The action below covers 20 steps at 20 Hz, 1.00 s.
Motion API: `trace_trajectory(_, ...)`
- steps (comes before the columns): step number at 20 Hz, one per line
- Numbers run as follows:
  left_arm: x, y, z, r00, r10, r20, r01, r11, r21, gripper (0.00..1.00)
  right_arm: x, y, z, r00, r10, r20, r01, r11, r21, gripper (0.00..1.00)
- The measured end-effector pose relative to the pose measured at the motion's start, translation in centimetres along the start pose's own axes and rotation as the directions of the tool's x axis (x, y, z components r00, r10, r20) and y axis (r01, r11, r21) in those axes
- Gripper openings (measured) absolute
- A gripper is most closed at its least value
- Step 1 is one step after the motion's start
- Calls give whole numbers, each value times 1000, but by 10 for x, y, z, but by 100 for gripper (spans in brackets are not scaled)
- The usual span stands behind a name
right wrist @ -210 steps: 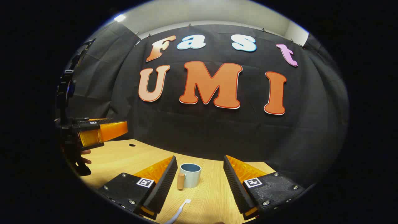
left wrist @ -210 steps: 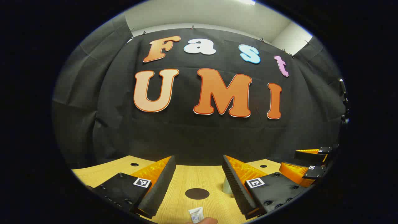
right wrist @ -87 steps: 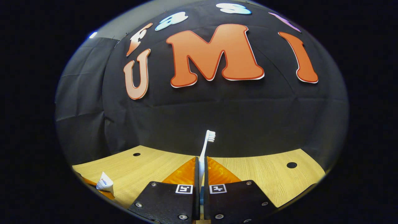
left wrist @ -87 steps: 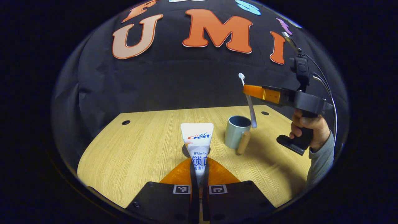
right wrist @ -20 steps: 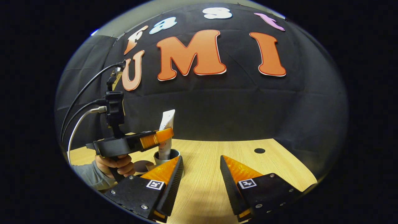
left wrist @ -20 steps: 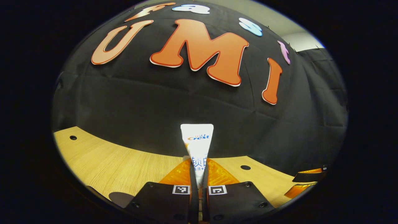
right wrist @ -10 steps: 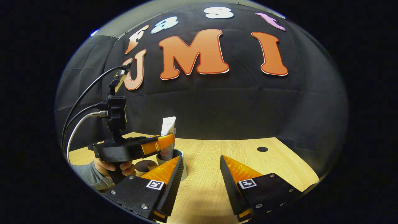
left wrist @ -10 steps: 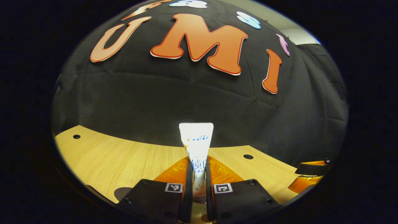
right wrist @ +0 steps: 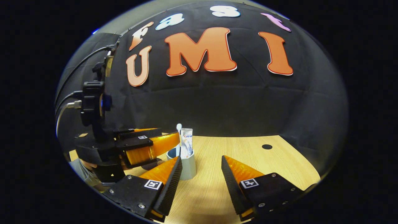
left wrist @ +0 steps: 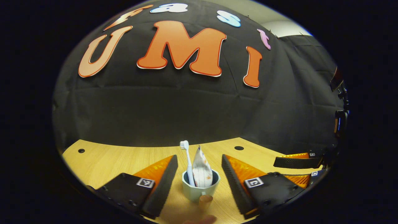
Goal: Put the toothbrush and toothpaste on the desktop into the cup, then pick up the cup and place it on the coaster on the desktop.
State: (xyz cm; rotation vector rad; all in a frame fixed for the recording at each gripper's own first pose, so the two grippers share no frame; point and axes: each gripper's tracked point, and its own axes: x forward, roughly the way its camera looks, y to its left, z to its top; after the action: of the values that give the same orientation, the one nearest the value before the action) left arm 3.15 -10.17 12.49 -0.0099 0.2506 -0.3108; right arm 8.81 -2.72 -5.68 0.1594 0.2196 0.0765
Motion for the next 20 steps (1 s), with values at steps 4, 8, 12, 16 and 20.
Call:
trace_trajectory(4,-30,27,11,998,61,11,-61,998,14,100,3,16,1,1000,7,-28,-7,1000,-1,78)
trace_trajectory(8,-66,55,25,992,118,37,-120,992,51,100,12,33,-3,997,8,-82,-6,1000,19,78)
trace_trajectory(12,-99,80,40,981,172,87,-179,980,83,100,20,55,-1,992,3,-127,-4,1000,-8,79)
trace_trajectory(16,-126,108,45,964,235,122,-249,961,119,100,36,69,-7,975,-15,-221,19,1000,16,79)
trace_trajectory(20,-140,131,35,953,277,120,-291,950,114,100,49,69,-22,938,-72,-340,86,996,25,78)
